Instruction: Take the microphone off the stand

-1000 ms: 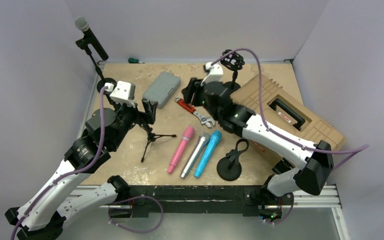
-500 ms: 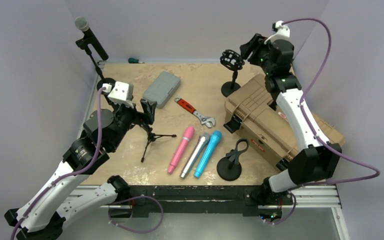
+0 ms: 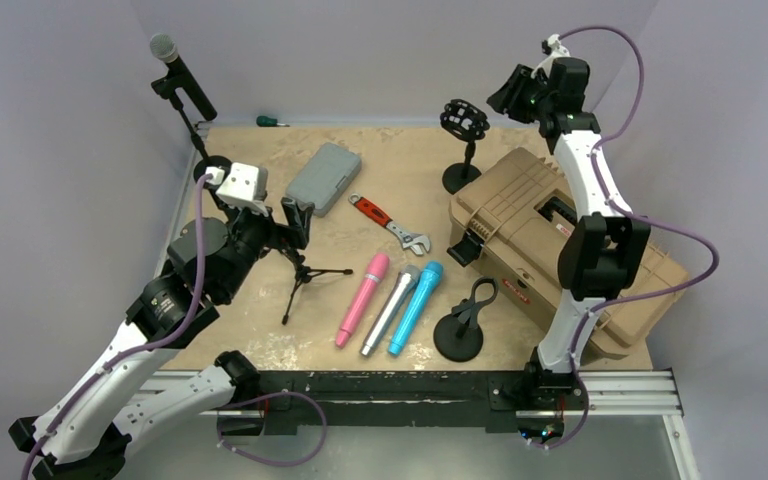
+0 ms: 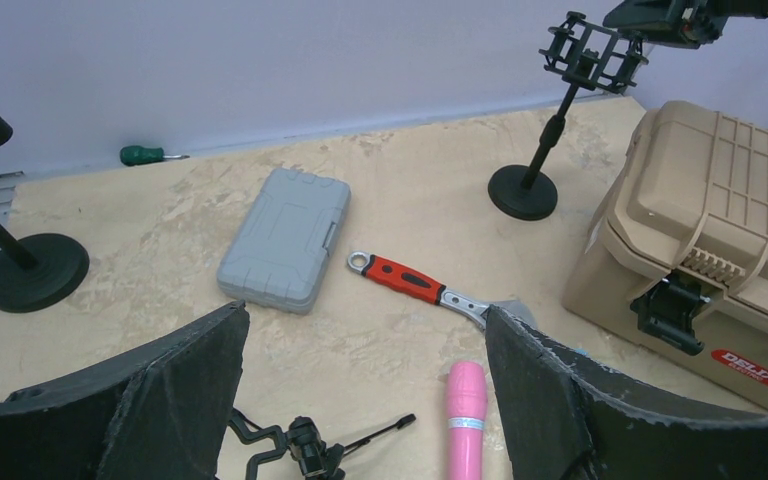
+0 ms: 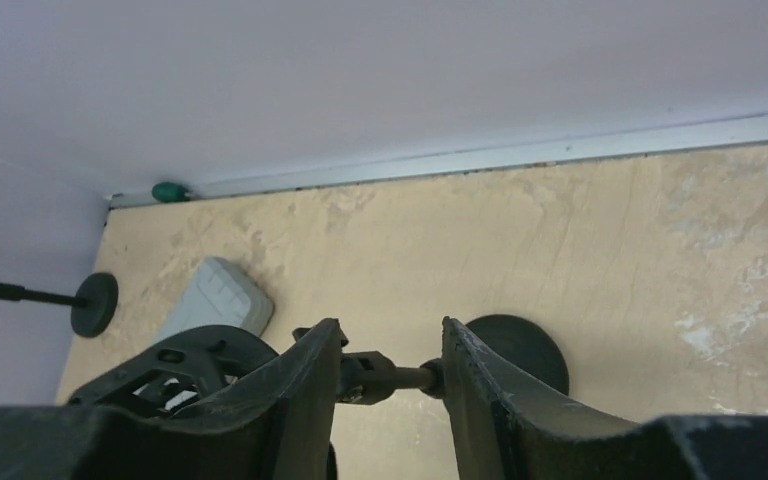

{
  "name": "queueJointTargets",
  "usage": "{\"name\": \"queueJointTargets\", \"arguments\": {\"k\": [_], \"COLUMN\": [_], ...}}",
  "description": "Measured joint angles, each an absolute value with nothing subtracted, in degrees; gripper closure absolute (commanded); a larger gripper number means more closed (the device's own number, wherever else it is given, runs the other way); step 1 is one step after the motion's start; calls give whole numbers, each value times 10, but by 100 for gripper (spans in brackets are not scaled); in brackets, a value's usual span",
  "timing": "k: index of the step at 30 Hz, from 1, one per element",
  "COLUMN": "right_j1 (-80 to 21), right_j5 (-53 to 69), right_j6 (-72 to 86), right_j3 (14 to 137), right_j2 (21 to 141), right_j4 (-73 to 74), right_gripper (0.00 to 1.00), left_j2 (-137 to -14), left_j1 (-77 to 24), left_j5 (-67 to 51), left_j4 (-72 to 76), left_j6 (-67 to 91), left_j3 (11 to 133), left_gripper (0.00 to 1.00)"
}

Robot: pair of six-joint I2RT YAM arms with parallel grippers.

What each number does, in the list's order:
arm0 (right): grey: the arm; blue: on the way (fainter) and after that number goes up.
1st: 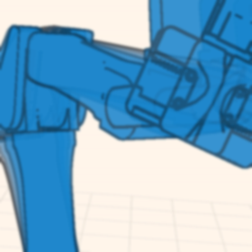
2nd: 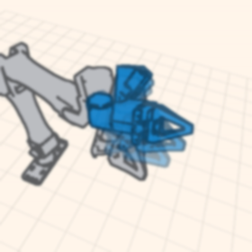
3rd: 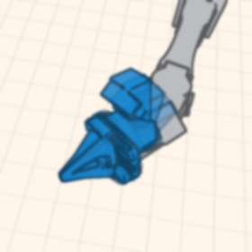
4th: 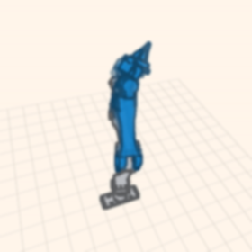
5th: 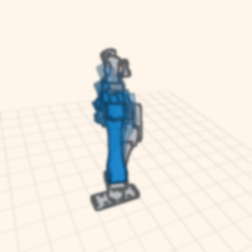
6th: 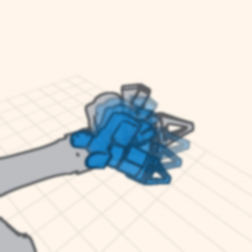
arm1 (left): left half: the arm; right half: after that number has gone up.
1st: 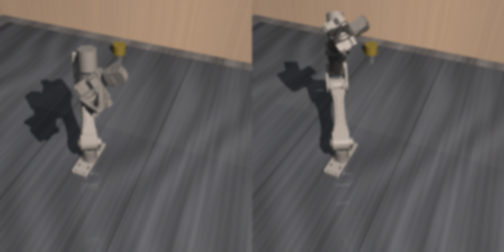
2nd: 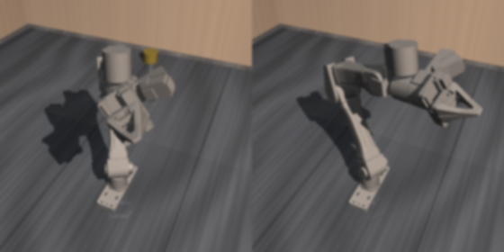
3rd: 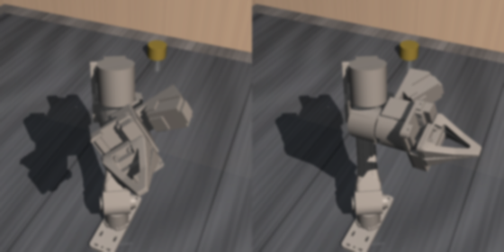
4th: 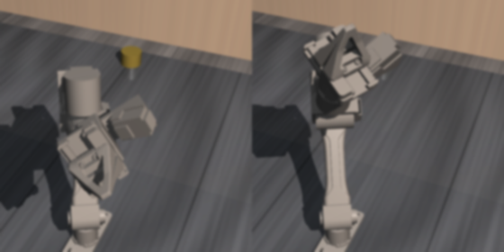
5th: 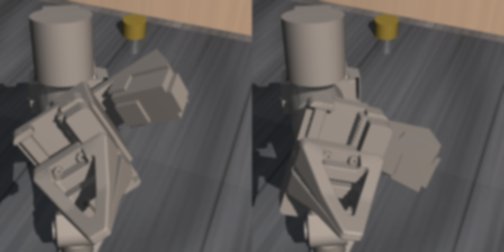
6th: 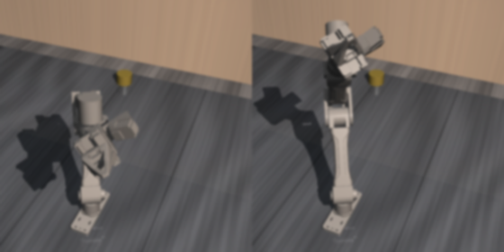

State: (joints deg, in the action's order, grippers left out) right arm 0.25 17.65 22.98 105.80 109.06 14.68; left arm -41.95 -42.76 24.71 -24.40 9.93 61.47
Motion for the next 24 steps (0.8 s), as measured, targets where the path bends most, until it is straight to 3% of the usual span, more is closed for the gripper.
{"name": "queueJointTargets", "arguments": {"k": [24], "right_j1": [23], "right_j5": [321], "right_j6": [203], "right_j3": [1100], "right_j2": [1162], "right_j4": [192], "right_gripper": [60], "left_j2": [-434], "left_j1": [-428], "left_j5": [243], "left_j4": [-244], "left_j6": [104], "left_j3": [615], "left_gripper": [14]}}
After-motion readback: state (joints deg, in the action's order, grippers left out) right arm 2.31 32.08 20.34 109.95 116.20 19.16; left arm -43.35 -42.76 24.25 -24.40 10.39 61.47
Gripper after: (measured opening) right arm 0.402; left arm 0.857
